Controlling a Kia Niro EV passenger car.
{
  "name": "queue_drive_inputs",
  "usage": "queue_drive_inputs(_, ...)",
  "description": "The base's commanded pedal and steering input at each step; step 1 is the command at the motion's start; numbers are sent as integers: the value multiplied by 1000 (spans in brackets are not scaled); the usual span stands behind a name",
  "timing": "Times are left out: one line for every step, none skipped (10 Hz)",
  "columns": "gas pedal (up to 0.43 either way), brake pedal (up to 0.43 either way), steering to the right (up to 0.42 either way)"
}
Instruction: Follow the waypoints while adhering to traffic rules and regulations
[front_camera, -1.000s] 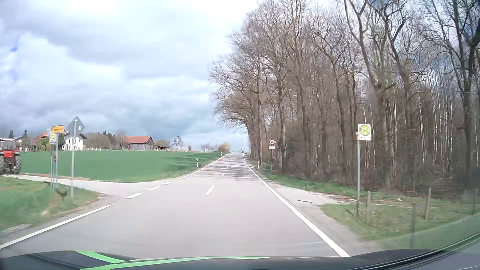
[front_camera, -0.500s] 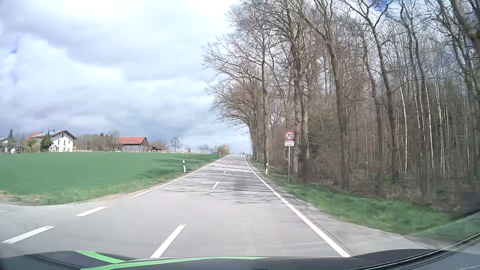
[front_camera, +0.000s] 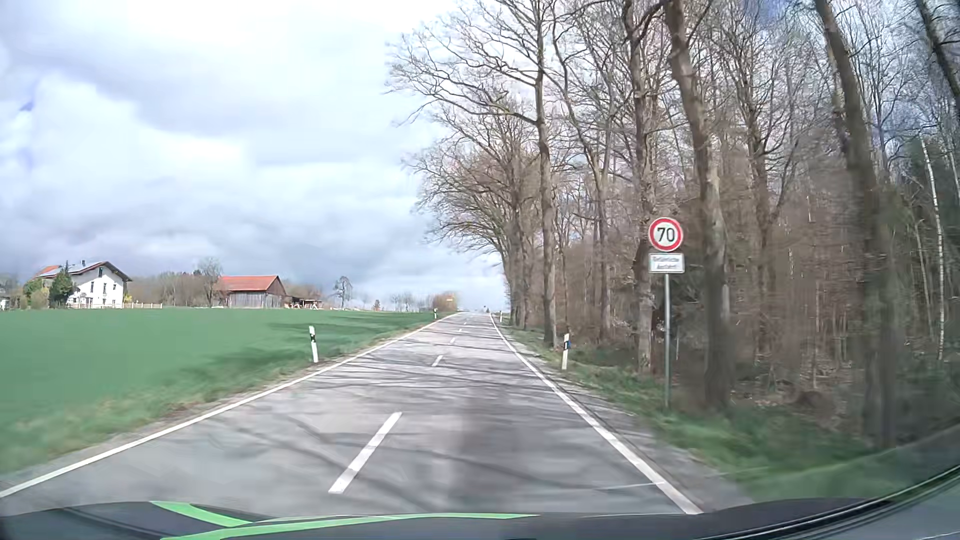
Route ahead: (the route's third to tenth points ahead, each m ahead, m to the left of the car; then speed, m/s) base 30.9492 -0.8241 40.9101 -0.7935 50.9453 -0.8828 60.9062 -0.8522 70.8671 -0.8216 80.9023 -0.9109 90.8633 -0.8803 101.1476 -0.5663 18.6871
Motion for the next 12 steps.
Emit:
queue_drive_inputs(197,0,0)
queue_drive_inputs(220,0,0)
queue_drive_inputs(240,0,0)
queue_drive_inputs(248,0,0)
queue_drive_inputs(268,0,0)
queue_drive_inputs(280,0,0)
queue_drive_inputs(287,0,0)
queue_drive_inputs(299,0,0)
queue_drive_inputs(299,0,0)
queue_drive_inputs(311,0,-1)
queue_drive_inputs(311,0,-1)
queue_drive_inputs(311,0,0)
